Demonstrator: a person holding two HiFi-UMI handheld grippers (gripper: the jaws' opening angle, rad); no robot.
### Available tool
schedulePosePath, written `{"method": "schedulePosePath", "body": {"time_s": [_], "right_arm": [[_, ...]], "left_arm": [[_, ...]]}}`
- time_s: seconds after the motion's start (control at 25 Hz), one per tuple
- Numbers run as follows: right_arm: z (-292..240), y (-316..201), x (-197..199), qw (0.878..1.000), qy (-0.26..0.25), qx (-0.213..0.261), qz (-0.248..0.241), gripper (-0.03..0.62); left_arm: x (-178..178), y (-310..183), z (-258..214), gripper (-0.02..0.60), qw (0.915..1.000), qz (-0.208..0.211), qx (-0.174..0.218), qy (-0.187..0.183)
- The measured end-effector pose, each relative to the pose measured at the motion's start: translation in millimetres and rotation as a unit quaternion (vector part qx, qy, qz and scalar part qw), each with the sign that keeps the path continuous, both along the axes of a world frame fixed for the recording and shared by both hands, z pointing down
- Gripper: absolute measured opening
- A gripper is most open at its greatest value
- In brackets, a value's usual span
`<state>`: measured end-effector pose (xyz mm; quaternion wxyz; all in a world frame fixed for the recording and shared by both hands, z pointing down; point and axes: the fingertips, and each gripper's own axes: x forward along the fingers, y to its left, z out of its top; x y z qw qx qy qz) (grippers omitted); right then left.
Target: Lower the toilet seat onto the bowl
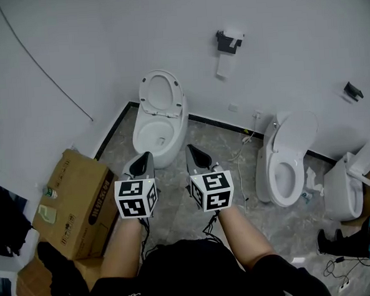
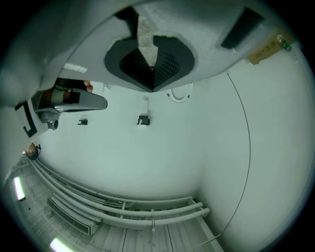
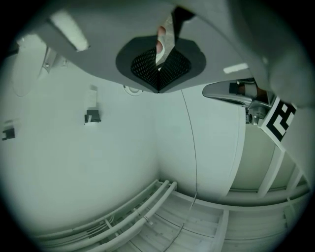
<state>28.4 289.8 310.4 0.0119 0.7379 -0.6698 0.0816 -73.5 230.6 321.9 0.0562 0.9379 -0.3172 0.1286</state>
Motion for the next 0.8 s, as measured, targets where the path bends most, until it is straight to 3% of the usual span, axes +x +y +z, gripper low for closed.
{"method": "schedulePosePath", "body": {"time_s": [0.48,0.8], "right_arm": [[-8,12,17,0.999,0.012,0.016,-0.027,0.009],[-2,-1,16,0.999,0.02,0.009,-0.03,0.009]], "left_arm": [[18,16,3,0.009,0.9997,-0.023,0.005,-0.005],[17,0,6,0.009,0.9996,-0.029,0.005,0.001]]}}
